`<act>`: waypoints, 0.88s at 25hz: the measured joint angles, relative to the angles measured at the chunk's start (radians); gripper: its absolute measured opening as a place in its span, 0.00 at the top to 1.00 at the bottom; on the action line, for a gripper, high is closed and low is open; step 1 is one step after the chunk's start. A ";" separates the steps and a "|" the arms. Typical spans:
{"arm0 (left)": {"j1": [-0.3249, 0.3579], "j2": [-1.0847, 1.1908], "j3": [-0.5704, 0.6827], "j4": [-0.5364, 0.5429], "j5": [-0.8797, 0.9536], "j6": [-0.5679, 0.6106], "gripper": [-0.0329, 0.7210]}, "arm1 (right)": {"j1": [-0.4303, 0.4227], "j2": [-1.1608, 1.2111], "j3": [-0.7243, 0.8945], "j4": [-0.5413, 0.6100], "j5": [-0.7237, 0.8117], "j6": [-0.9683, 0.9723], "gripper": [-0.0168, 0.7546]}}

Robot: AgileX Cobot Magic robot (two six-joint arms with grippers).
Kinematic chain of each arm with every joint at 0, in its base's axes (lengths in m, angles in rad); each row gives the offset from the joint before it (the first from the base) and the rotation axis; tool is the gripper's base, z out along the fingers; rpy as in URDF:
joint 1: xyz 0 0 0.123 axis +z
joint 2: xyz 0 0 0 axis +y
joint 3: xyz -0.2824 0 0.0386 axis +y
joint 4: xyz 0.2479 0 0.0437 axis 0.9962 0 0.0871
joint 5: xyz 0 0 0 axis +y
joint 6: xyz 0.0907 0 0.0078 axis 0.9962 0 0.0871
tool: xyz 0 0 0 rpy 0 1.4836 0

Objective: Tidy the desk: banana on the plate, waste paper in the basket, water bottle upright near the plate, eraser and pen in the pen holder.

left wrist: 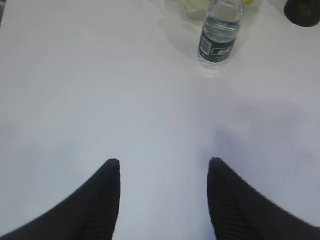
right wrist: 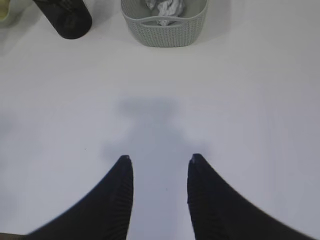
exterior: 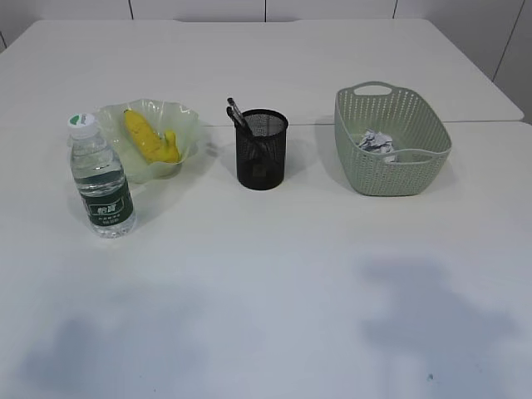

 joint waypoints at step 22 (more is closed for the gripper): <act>-0.044 -0.435 0.078 -0.023 0.094 -0.012 0.46 | 0.000 -0.486 0.044 -0.038 0.187 0.082 0.62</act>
